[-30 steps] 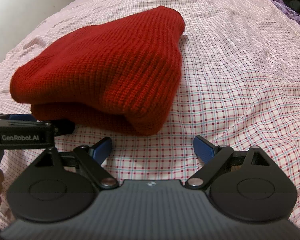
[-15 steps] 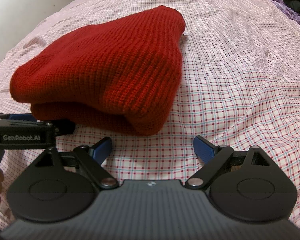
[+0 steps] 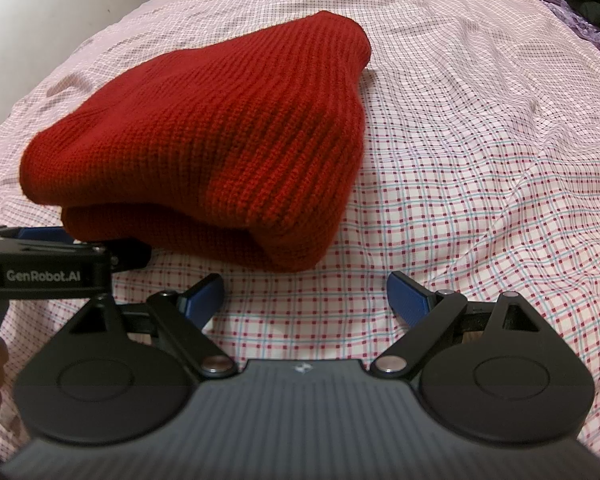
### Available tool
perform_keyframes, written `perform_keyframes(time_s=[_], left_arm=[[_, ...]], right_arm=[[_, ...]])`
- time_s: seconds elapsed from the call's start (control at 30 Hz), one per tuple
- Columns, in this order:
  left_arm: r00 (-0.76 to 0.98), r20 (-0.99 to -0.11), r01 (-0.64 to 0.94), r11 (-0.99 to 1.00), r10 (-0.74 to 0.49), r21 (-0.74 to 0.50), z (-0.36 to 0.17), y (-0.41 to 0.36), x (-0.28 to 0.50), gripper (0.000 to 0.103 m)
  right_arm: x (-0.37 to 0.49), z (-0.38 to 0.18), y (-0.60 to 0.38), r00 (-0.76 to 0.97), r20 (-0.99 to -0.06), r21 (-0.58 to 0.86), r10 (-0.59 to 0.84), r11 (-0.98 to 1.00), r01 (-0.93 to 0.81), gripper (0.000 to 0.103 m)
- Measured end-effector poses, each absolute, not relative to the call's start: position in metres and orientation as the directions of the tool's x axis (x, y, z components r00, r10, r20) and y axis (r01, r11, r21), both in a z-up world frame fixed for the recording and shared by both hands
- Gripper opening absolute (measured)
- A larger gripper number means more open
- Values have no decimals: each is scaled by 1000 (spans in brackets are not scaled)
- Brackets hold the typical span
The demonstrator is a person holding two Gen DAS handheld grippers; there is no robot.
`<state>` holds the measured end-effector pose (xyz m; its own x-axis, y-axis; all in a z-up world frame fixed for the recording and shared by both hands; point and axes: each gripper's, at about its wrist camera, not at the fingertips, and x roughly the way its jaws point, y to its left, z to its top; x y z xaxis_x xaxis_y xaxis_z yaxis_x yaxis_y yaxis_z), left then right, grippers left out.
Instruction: Fold small clothes
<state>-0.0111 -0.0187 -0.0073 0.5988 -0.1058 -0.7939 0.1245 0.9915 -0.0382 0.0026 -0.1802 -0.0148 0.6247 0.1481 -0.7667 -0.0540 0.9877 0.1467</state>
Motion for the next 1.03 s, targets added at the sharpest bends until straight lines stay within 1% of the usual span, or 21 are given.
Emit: perform_keyframes(time_s=[1.03], left_arm=[[600,-793,126,991,-105,-35,-11,-18,-10,100]], right_arm=[[2,-15,-180,625,-767,147,149,988,-55,92]])
